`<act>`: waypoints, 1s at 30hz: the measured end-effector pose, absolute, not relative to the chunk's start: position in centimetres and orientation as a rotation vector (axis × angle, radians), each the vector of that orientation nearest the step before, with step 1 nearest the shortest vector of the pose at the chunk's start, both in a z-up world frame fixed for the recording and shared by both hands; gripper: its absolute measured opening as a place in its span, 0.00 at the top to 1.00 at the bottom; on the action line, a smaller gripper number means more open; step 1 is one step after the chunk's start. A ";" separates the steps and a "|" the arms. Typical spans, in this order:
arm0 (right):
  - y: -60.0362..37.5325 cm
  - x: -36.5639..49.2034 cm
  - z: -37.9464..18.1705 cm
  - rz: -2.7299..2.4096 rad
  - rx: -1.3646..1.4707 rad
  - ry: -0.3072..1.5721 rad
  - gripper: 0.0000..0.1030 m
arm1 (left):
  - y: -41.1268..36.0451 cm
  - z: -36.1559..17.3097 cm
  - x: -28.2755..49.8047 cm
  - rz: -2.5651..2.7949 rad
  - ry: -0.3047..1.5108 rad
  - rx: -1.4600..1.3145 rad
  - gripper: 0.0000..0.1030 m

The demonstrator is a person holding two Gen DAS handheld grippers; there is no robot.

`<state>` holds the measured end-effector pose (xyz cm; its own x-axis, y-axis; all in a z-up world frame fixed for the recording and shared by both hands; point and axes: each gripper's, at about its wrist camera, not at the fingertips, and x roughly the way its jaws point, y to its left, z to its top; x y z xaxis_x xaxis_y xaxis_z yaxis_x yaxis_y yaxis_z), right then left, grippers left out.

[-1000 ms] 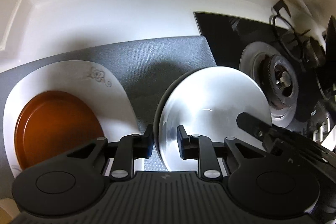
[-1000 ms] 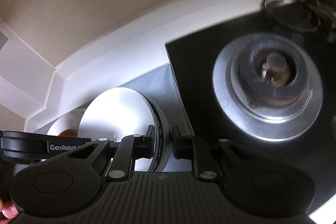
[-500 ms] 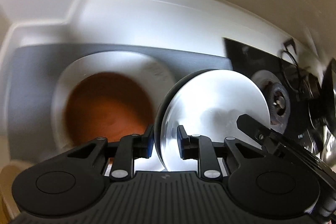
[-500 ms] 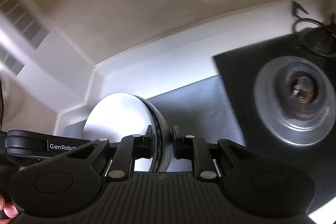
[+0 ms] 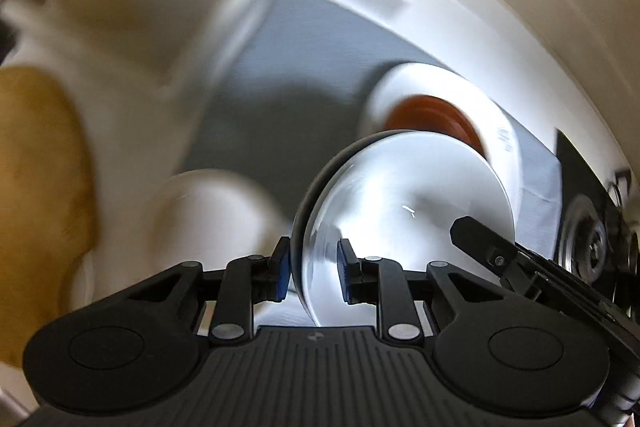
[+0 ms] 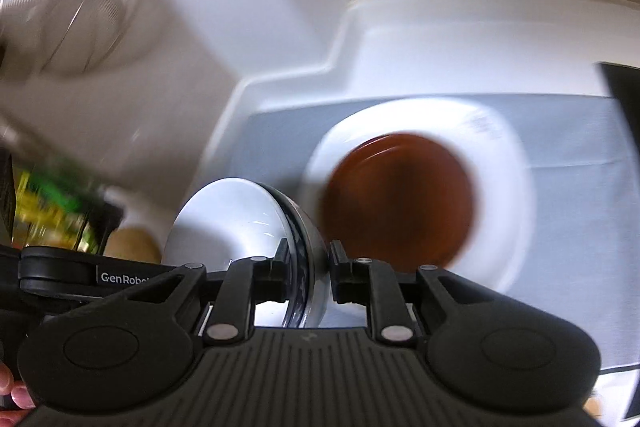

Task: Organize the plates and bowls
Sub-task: 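Lift the nested bowls with both grippers and carry them toward the plate stack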

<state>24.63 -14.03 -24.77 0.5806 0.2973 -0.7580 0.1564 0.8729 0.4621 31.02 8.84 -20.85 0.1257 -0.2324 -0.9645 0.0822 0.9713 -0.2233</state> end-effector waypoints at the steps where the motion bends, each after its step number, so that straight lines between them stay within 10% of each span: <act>1: -12.9 25.1 -24.8 0.109 0.511 0.968 0.80 | 9.9 -20.8 31.1 -0.217 1.427 -0.139 0.77; 30: -4.7 28.0 -27.8 0.244 0.326 1.060 0.82 | 19.7 -25.5 32.1 -0.217 1.548 -0.250 0.77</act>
